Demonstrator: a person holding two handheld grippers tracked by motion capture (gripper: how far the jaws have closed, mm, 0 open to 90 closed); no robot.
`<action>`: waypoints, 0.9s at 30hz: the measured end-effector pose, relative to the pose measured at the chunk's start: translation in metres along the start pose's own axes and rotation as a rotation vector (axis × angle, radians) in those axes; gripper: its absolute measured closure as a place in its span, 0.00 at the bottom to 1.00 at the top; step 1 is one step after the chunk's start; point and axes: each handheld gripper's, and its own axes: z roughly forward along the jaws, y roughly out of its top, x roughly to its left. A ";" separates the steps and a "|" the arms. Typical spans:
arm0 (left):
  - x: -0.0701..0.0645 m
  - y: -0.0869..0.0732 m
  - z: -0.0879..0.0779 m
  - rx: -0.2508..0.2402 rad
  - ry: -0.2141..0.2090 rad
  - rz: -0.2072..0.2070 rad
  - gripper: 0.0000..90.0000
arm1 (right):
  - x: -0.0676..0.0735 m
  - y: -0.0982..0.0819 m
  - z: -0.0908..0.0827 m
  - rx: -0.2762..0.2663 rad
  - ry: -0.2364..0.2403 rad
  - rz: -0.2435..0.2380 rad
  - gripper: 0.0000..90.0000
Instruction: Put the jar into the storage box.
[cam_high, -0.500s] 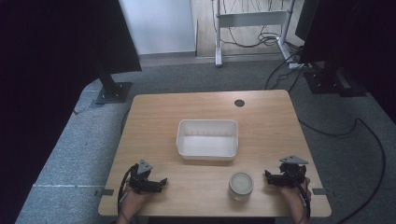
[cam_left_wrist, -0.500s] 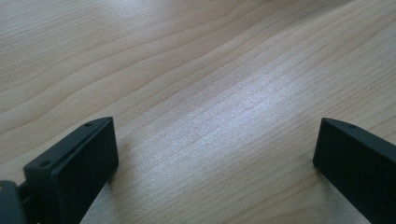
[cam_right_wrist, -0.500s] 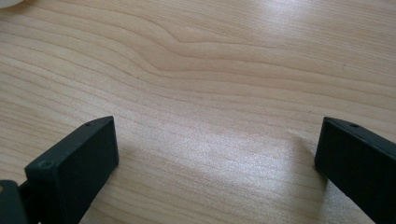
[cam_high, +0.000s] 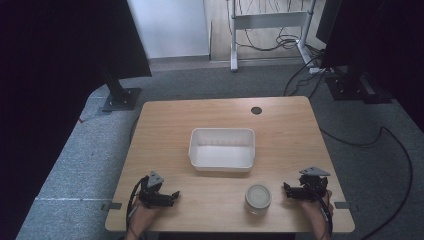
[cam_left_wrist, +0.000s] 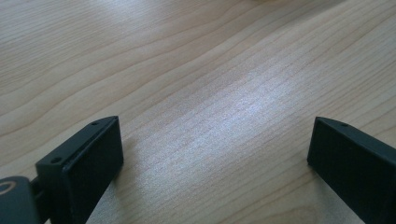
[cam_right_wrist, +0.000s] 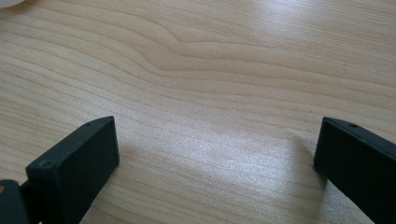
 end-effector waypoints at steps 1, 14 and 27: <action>0.000 0.000 0.000 -0.001 -0.002 0.003 0.05 | 0.000 0.000 0.000 0.000 0.000 0.000 0.00; -0.011 0.002 -0.001 -0.002 -0.035 0.043 0.07 | 0.000 0.000 0.000 0.000 0.000 0.000 0.00; -0.018 0.006 -0.009 -0.048 -0.079 0.029 0.08 | 0.000 0.000 0.000 0.000 0.001 0.000 0.00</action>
